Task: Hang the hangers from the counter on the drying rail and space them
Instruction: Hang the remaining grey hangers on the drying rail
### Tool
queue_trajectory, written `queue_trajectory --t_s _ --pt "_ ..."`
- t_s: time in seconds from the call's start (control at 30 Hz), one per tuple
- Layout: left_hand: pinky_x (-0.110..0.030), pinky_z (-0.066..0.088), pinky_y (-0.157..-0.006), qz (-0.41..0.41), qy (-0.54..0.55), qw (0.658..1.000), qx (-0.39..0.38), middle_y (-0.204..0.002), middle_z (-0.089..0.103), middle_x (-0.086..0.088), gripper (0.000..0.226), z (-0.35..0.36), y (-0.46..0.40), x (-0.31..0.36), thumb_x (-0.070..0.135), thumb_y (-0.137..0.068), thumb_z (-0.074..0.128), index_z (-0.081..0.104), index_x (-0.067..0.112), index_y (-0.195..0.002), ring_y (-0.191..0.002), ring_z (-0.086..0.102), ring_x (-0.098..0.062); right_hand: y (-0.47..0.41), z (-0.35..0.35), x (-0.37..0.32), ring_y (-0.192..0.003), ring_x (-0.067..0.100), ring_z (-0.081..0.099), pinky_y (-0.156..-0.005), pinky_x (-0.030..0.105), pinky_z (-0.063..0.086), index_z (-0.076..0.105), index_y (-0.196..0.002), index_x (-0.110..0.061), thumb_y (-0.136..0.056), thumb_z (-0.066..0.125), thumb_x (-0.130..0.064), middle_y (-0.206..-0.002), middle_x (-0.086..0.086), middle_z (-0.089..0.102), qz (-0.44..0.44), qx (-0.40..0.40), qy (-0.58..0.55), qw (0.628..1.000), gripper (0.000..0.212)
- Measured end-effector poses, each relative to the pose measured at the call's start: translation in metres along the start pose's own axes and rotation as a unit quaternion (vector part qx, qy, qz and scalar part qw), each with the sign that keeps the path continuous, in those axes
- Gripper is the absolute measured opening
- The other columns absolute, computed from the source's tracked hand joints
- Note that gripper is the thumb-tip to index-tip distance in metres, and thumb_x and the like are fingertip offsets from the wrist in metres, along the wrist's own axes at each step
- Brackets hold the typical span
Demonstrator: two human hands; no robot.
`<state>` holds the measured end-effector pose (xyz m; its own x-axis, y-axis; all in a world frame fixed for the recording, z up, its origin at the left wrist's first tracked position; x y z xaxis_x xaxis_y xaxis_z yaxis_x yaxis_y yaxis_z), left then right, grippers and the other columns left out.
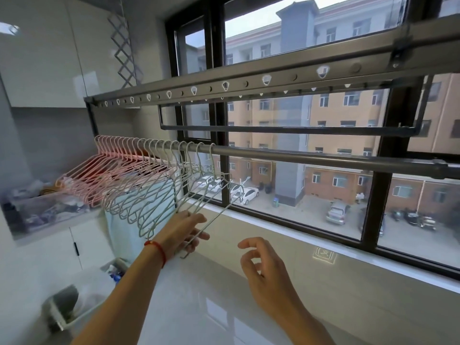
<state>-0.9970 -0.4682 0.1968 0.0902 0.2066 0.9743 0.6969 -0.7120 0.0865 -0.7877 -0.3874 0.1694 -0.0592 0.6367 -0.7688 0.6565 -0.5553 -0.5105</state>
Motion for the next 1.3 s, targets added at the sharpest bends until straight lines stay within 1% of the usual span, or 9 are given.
queue_trajectory --t_s 0.17,0.27,0.43,0.53,0.63,0.7,0.87,1.07,1.3 --pt "-0.032 0.053 -0.057 0.000 0.018 1.000 -0.023 -0.110 0.071 -0.030 0.022 0.002 -0.007 -0.003 0.021 -0.101 0.059 0.051 0.007 -0.116 -0.064 0.064 -0.025 0.004 0.001 0.007 -0.106 -0.001 0.056 -0.083 0.017 0.054 0.055 -0.107 -0.036 -0.100 0.051 -0.018 -0.117 -0.022 0.055 0.001 0.000 -0.001 1.000 0.019" --pt "-0.043 0.060 -0.079 0.014 0.031 0.999 -0.033 -0.114 0.071 -0.025 0.032 0.002 -0.010 -0.012 0.022 -0.097 0.065 0.056 0.006 -0.123 -0.088 0.075 -0.035 0.008 0.000 0.013 -0.106 0.000 0.057 -0.084 0.019 0.054 0.055 -0.108 -0.035 -0.100 0.051 -0.018 -0.117 -0.024 0.056 0.006 -0.001 0.003 1.000 0.019" --pt "-0.042 0.058 -0.091 0.018 0.115 0.993 -0.027 -0.129 0.067 -0.015 0.108 -0.009 0.006 -0.063 0.046 -0.046 0.097 0.049 0.014 -0.138 -0.116 0.068 -0.029 0.023 -0.011 0.028 -0.105 -0.001 0.057 -0.079 0.016 0.052 0.056 -0.109 -0.033 -0.101 0.049 -0.020 -0.119 -0.022 0.057 0.029 -0.004 0.003 1.000 0.017" --pt "-0.050 0.057 -0.091 -0.049 0.185 0.982 -0.008 -0.130 0.064 -0.021 0.123 -0.004 0.025 -0.131 0.037 -0.034 0.103 0.046 0.010 -0.139 -0.118 0.065 -0.038 0.040 -0.024 0.039 -0.100 0.004 0.060 -0.075 0.017 0.051 0.057 -0.108 -0.033 -0.100 0.051 -0.016 -0.115 -0.020 0.059 0.042 -0.005 -0.007 0.999 0.020" --pt "-0.055 0.056 -0.090 -0.139 0.163 0.977 -0.001 -0.120 0.066 -0.025 0.100 0.034 0.058 -0.192 0.014 -0.052 0.093 0.048 0.005 -0.142 -0.108 0.065 -0.041 0.063 -0.047 0.057 -0.091 0.004 0.062 -0.072 0.014 0.049 0.060 -0.109 -0.029 -0.099 0.053 -0.011 -0.103 -0.017 0.061 0.071 0.003 -0.013 0.997 0.021" --pt "-0.051 0.057 -0.086 -0.157 0.127 0.979 -0.025 -0.115 0.070 -0.025 0.074 0.078 0.077 -0.203 0.019 -0.063 0.080 0.059 0.008 -0.133 -0.099 0.067 -0.038 0.080 -0.068 0.073 -0.093 0.005 0.062 -0.073 0.012 0.049 0.061 -0.109 -0.028 -0.099 0.054 -0.010 -0.103 -0.014 0.063 0.100 0.025 -0.021 0.994 0.022" --pt "-0.047 0.060 -0.086 -0.083 0.097 0.988 -0.091 -0.108 0.077 -0.016 0.026 0.212 0.104 -0.173 0.007 -0.086 0.074 0.072 0.009 -0.113 -0.098 0.074 -0.034 0.140 -0.138 0.126 -0.092 -0.002 0.062 -0.073 0.011 0.049 0.063 -0.103 -0.028 -0.096 0.057 -0.012 -0.103 -0.014 0.067 0.207 0.124 0.014 0.970 0.019" --pt "-0.043 0.060 -0.088 0.027 0.048 0.969 -0.242 -0.105 0.079 -0.007 0.024 0.417 0.155 -0.099 -0.002 -0.097 0.057 0.072 0.008 -0.113 -0.101 0.074 -0.028 0.264 -0.308 0.169 -0.080 0.001 0.062 -0.064 0.005 0.046 0.065 -0.100 -0.018 -0.097 0.060 -0.017 -0.088 -0.008 0.068 0.323 0.349 0.093 0.875 0.006" --pt "-0.046 0.060 -0.091 0.078 0.011 0.886 -0.457 -0.106 0.078 -0.006 0.021 0.633 0.276 -0.045 0.009 -0.101 0.056 0.074 0.014 -0.109 -0.102 0.072 -0.025 0.463 -0.491 0.154 -0.080 0.015 0.062 -0.066 0.020 0.041 0.063 -0.099 -0.018 -0.094 0.058 -0.017 -0.088 -0.008 0.067 0.419 0.560 0.226 0.678 0.007"
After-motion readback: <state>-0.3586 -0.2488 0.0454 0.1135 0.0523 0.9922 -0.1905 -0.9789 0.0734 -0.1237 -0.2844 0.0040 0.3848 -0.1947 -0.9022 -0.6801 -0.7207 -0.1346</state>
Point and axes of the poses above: each hand's wrist, its own y-axis away from the middle knuckle, its own z-axis out of the palm, x = y × z, the point moved 7 cm from there along -y, towards the middle knuckle
